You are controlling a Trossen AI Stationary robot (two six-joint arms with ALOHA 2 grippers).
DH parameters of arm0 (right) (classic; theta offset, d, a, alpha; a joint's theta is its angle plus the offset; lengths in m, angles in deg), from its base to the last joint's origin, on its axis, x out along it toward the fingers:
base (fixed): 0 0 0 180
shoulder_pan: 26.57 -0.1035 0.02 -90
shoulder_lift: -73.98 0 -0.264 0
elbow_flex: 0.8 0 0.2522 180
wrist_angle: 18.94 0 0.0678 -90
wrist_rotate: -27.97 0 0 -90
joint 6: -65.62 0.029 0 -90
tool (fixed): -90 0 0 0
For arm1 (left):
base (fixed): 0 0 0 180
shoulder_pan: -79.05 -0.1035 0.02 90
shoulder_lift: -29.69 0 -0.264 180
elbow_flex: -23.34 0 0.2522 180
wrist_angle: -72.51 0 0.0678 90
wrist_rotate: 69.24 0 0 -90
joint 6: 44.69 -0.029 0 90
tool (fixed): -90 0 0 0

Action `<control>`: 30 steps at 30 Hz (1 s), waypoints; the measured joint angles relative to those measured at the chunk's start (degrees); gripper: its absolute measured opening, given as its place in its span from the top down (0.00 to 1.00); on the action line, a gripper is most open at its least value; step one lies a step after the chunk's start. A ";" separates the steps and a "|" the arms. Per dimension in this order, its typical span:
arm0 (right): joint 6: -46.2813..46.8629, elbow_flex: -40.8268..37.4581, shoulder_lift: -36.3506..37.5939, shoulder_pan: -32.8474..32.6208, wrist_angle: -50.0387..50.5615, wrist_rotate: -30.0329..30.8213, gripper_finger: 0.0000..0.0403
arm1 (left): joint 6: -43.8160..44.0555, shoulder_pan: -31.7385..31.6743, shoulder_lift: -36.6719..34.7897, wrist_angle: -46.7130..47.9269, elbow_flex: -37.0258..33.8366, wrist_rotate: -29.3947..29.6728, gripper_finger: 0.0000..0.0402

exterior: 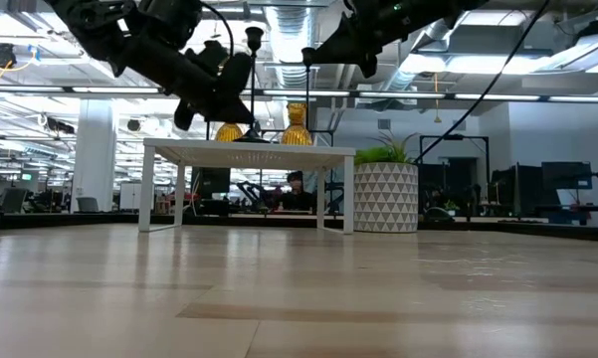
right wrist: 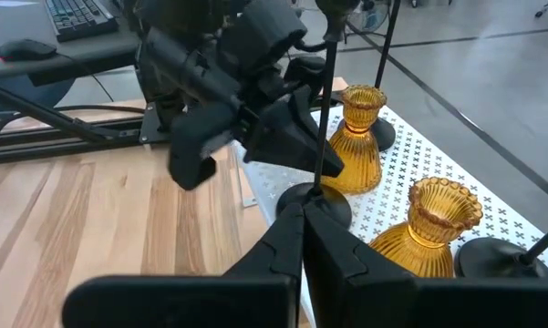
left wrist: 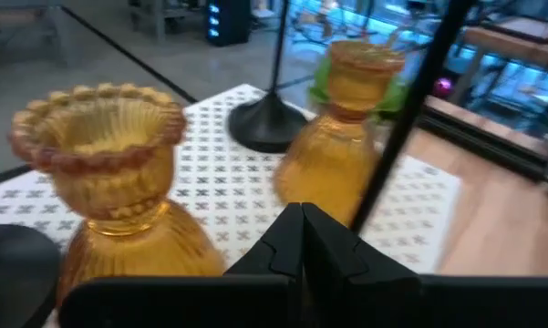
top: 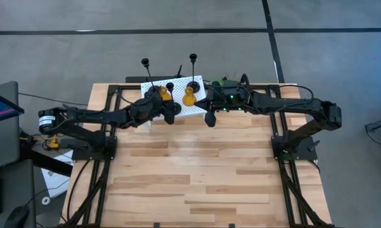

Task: Pick & Place candle stick holders
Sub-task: Adjust the candle holders on the shelf

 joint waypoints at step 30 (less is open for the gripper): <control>-0.45 0.02 -0.04 0.64 0.09 0.04 1.00 | 0.58 -2.69 0.62 5.40 0.02 -13.39 0.99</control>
